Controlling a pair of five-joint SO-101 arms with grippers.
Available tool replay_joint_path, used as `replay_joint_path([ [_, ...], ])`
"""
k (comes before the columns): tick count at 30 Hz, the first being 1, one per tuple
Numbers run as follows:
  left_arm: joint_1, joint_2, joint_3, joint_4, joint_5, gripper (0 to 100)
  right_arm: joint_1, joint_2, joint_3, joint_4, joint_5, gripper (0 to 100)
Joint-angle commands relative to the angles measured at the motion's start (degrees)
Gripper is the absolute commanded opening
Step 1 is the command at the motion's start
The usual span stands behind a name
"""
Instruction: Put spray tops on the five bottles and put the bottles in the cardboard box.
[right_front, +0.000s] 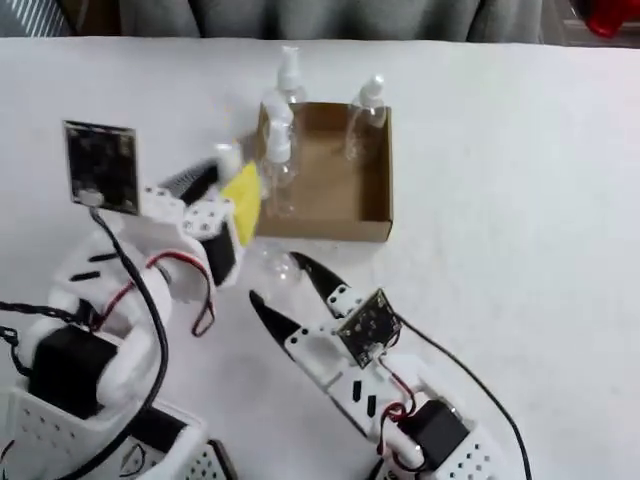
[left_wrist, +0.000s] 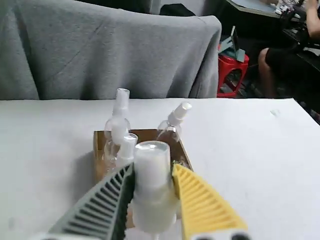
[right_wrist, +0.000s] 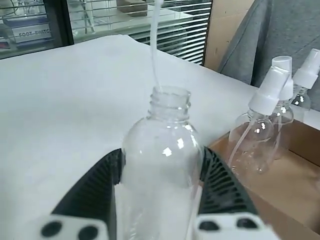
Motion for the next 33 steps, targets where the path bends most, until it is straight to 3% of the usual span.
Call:
replay_joint_path([
  [1,2.86,-1.27,0.53,-2.11,1.05,2,0.22,-0.57,-0.53,-1.19,0.44,1.5],
  [15,3.21,-1.71,11.08,-3.87,0.62,2,0.22,-0.57,-0.53,0.31,0.35,1.5],
  [27,3.21,-1.89,11.25,-1.76,0.7,2,0.22,-0.57,-0.53,0.4,0.35,1.5],
  [33,6.37,-9.71,16.09,-1.41,0.62,2,0.22,-0.57,-0.53,0.4,0.26,1.5],
])
